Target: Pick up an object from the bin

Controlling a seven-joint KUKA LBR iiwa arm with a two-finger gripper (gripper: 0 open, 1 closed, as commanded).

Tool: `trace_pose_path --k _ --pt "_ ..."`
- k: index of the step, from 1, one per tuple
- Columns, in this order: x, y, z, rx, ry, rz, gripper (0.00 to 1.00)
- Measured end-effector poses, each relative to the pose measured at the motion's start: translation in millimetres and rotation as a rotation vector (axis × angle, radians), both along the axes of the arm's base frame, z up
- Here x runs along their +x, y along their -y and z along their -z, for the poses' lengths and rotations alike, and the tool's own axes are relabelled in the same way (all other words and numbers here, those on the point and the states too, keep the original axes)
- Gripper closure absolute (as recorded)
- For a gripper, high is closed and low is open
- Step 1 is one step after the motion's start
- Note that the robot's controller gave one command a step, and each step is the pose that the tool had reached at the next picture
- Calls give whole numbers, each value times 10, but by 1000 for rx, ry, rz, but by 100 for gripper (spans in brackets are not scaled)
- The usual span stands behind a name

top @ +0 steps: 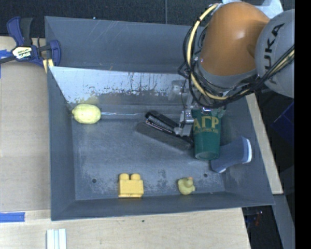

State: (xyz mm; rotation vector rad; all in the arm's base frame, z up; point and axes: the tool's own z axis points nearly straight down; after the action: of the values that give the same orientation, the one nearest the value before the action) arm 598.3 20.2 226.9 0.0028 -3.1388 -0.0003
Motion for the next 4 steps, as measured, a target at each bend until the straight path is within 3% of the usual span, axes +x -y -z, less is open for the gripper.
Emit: trace_pose_path --k 1,2,3,4 --pt "15 1 -35 0 7 0 0" --pt "44 -75 403 1 11 27 0" --pt "21 -101 548 1 10 63 0" --pt "121 -13 932 0 14 -34 0"
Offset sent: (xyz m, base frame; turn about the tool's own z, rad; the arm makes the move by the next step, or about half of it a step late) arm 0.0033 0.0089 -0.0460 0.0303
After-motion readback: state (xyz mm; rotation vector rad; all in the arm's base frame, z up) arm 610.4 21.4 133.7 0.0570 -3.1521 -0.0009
